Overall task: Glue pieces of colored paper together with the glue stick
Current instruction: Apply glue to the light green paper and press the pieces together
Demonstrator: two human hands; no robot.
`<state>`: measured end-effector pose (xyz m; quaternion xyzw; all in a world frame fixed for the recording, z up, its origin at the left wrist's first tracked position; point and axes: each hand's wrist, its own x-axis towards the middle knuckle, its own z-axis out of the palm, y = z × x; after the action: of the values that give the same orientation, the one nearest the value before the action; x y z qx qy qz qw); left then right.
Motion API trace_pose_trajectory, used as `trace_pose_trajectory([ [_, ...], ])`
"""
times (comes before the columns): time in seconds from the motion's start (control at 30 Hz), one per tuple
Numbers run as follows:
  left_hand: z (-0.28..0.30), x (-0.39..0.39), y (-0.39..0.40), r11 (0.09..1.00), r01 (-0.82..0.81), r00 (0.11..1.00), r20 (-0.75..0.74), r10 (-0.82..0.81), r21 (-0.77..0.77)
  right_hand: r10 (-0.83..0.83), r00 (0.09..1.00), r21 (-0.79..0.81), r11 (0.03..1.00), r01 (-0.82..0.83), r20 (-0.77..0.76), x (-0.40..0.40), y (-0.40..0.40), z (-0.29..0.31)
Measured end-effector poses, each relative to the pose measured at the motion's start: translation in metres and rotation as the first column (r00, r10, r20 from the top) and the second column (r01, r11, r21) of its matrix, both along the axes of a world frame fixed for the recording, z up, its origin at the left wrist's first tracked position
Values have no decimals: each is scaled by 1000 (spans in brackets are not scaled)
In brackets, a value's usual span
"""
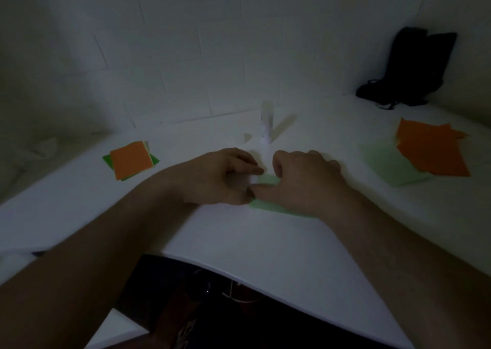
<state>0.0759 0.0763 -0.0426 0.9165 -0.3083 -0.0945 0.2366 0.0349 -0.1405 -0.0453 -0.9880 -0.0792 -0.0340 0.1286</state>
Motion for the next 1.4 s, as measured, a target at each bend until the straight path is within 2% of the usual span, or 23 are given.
trace_pose_trajectory([
  [0.23, -5, -3, -2, 999, 32, 998, 54, -31, -27, 35, 994, -95, 994, -45, -103, -8, -2, 4],
  [0.3, -6, -7, -3, 999, 47, 994, 100, -44, -26, 31, 995, -76, 996, -39, -96, -8, -2, 3],
  [0.4, -5, -11, -4, 997, 73, 987, 148, -66, -40, -8, 997, 40, 999, 10, -72, -6, -2, 3],
  [0.53, -6, -11, -5, 997, 69, 981, 183, -62, -36, 8, 1000, -31, 999, -9, -28, -5, -2, -2],
  [0.7, -6, -11, -5, 998, 54, 981, 188, -46, -36, 7, 996, -43, 999, -11, -87, -8, -4, 1],
  [0.73, -7, -11, -5, 999, 44, 980, 195, -36, -32, 14, 994, -28, 999, -17, -104, -8, -4, 1],
  [0.77, -7, -11, -5, 999, 34, 977, 211, -28, -25, 16, 993, 54, 999, -10, -121, -6, -6, 3],
  [0.8, -8, -11, -6, 999, 28, 972, 233, -23, -20, 9, 993, 208, 978, 16, -120, -4, -9, 6],
  [0.87, -8, -11, -9, 999, 26, 959, 282, -20, -19, -65, 997, 501, 862, 76, -40, 4, -20, 10],
  [0.9, -7, -11, -11, 1000, 19, 959, 285, -12, -22, -112, 994, 536, 840, 85, 18, 9, -27, 11],
  [0.97, -1, -11, -16, 1000, -25, 973, 230, 26, -9, -140, 986, 499, 863, 79, 87, 15, -38, 7],
  [1.13, 20, -8, -37, 989, -51, 993, 117, 35, 136, -114, 991, 497, 865, 66, 67, 22, -45, -4],
  [1.2, 24, -10, -44, 995, -48, 998, 39, 44, 85, -120, 990, 513, 856, 63, 78, 22, -46, -1],
  [1.3, 21, -13, -47, 992, -80, 996, -34, 77, -97, -65, 996, 564, 825, 20, 59, 19, -45, 3],
  [1.37, 15, -12, -45, 950, -115, 992, -88, 94, -290, 11, 1000, 630, 777, -11, 3, 16, -42, 5],
  [1.4, 12, -11, -46, 893, -144, 983, -164, 80, -426, 41, 999, 643, 765, -20, -18, 15, -41, 5],
])
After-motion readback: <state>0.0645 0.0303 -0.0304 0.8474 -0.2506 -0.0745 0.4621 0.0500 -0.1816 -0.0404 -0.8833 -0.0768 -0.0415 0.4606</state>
